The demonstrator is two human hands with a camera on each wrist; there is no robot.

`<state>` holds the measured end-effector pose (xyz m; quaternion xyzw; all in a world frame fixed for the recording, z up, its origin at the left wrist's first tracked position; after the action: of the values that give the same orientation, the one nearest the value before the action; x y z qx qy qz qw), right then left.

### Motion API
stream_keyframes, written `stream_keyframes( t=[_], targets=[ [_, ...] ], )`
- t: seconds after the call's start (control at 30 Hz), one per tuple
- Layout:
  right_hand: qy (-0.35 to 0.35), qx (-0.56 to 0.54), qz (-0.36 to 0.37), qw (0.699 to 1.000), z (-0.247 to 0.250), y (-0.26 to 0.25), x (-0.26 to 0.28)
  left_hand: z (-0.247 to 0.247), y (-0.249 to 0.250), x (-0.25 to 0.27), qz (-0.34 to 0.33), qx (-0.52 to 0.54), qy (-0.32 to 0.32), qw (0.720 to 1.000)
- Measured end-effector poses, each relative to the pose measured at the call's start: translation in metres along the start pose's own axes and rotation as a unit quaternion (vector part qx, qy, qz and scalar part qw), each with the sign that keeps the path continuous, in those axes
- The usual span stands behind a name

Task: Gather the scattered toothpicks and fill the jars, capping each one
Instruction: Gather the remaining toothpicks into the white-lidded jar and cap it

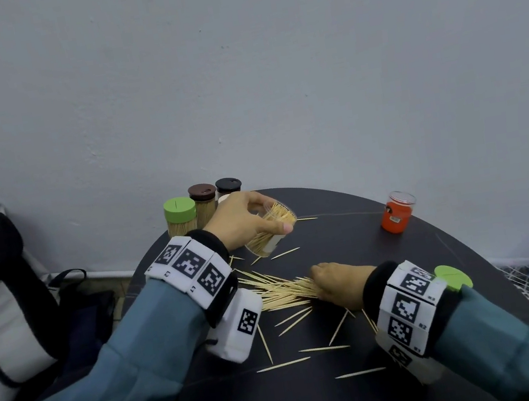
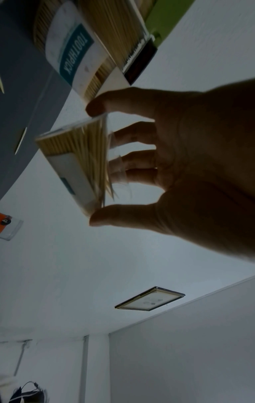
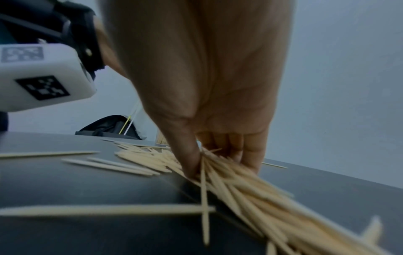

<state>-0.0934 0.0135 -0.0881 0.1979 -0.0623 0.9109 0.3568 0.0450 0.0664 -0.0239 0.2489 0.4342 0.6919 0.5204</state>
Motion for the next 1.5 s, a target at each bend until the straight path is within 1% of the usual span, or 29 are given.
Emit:
stream_keyframes(
  t=[0.13,0.27,0.37,0.4,0.47,0.5,0.6,0.67,0.8,0.9,1.0,1.03,1.07,1.1,1.17,1.23,1.33,1.4,1.43,1.5],
  targets=[
    [0.003,-0.009,0.005,1.000,0.001,0.003,-0.002,0.000,-0.001,-0.001,0.004,0.004,0.001,1.000],
    [0.019,-0.056,0.006,0.998,0.009,0.011,-0.003,0.000,-0.002,-0.001,0.002,0.004,0.002,1.000],
    [0.054,-0.128,0.004,0.990,0.015,0.020,-0.005,0.000,-0.002,-0.001,0.003,0.007,0.003,1.000],
    [0.059,-0.178,0.003,0.982,0.016,0.023,-0.007,-0.001,-0.002,-0.001,0.001,0.006,0.002,1.000],
    [0.066,-0.319,-0.003,0.945,0.017,0.028,-0.008,-0.001,-0.002,-0.001,-0.002,0.004,0.002,1.000],
    [0.074,-0.369,-0.005,0.927,0.018,0.030,-0.009,-0.001,-0.001,-0.001,-0.003,0.004,0.001,1.000],
    [0.103,-0.461,0.016,0.881,0.023,0.034,-0.011,-0.003,-0.002,-0.001,0.000,0.011,-0.005,1.000],
    [0.133,-0.518,0.040,0.844,0.029,0.034,-0.013,-0.004,-0.002,-0.001,0.001,0.009,-0.010,1.000],
    [0.220,-0.624,0.078,0.745,0.050,0.035,-0.015,-0.009,-0.002,0.000,0.010,0.005,-0.035,0.999],
    [0.283,-0.684,0.112,0.663,0.072,0.033,-0.009,-0.014,-0.002,0.002,0.012,-0.006,-0.064,0.998],
    [0.313,-0.741,0.159,0.572,0.090,0.025,-0.001,-0.018,-0.001,0.003,0.010,-0.006,-0.075,0.997],
    [0.314,-0.755,0.172,0.550,0.093,0.020,0.000,-0.018,0.000,0.004,0.008,-0.001,-0.076,0.997],
    [0.312,-0.760,0.182,0.540,0.094,0.015,0.001,-0.019,0.000,0.004,0.007,0.007,-0.076,0.997],
    [0.310,-0.755,0.186,0.547,0.092,0.009,0.002,-0.019,0.001,0.004,0.005,0.018,-0.074,0.997],
    [0.304,-0.728,0.190,0.585,0.085,-0.002,0.003,-0.018,0.003,0.003,0.002,0.050,-0.067,0.997],
    [0.285,-0.712,0.204,0.609,0.075,-0.010,0.002,-0.017,0.004,0.002,-0.005,0.077,-0.057,0.995],
    [0.256,-0.713,0.208,0.619,0.064,-0.015,0.001,-0.016,0.005,0.002,-0.017,0.092,-0.053,0.994],
    [0.249,-0.701,0.203,0.636,0.063,-0.013,0.002,-0.016,0.005,0.002,-0.021,0.089,-0.057,0.994],
    [0.253,-0.693,0.200,0.644,0.064,-0.012,0.004,-0.016,0.006,0.002,-0.022,0.088,-0.057,0.994],
    [0.284,-0.677,0.192,0.651,0.068,-0.006,0.005,-0.017,0.006,0.002,-0.023,0.089,-0.057,0.994]
  ],
)
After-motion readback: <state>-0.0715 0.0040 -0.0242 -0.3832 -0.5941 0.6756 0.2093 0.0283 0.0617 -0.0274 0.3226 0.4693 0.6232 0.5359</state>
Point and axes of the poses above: each hand's wrist, its own x-axis away from the middle knuckle, its own z-axis out of the back of the hand, y = z × x, the point moved 5 cm from there along -x, towards the middle knuckle
